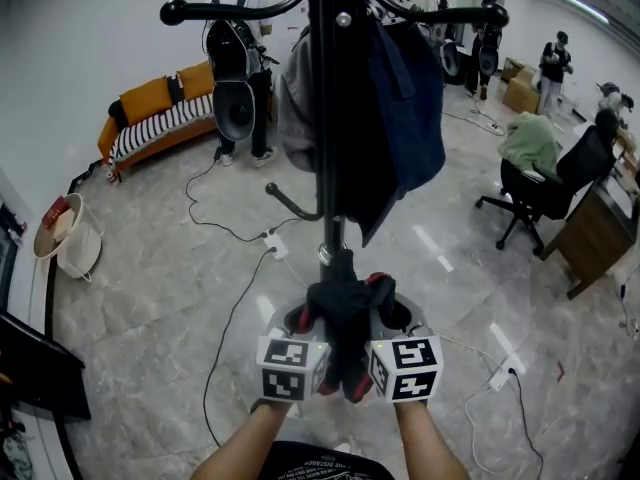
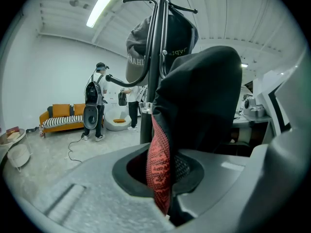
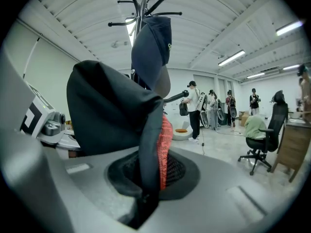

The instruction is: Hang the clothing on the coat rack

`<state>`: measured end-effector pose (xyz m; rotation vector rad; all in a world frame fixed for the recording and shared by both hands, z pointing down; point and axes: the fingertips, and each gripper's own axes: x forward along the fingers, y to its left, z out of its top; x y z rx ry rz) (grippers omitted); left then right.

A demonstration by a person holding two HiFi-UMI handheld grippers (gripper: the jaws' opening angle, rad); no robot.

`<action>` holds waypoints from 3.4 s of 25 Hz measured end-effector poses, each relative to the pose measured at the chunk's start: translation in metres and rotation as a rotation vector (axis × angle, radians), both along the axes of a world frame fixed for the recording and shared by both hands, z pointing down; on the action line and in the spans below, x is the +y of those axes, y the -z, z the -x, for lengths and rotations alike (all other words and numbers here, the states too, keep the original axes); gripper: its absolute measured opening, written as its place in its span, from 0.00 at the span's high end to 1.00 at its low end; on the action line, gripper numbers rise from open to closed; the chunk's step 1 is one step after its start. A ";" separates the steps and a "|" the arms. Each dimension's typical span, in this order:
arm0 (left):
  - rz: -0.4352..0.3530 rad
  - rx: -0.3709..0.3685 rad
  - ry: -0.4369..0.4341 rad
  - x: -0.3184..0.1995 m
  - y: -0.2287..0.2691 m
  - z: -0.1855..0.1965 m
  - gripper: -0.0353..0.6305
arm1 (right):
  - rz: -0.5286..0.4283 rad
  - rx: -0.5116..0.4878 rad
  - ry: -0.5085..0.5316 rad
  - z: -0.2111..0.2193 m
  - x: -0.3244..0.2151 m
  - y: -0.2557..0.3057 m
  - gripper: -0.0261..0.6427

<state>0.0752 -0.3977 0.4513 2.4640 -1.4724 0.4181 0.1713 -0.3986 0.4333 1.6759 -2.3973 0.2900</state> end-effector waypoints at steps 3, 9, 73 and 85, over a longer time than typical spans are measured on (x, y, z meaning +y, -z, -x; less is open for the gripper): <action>0.003 -0.004 -0.004 0.000 -0.003 -0.001 0.91 | 0.003 -0.002 0.003 0.001 -0.001 -0.002 0.92; 0.026 -0.015 -0.004 0.004 -0.014 0.001 0.91 | 0.014 -0.006 0.009 0.003 0.002 -0.011 0.92; 0.023 -0.051 0.010 0.054 -0.029 0.004 0.75 | 0.075 0.088 0.101 0.020 0.065 -0.044 0.78; 0.018 -0.051 0.013 0.079 -0.027 0.006 0.74 | 0.068 0.091 0.112 0.022 0.091 -0.041 0.78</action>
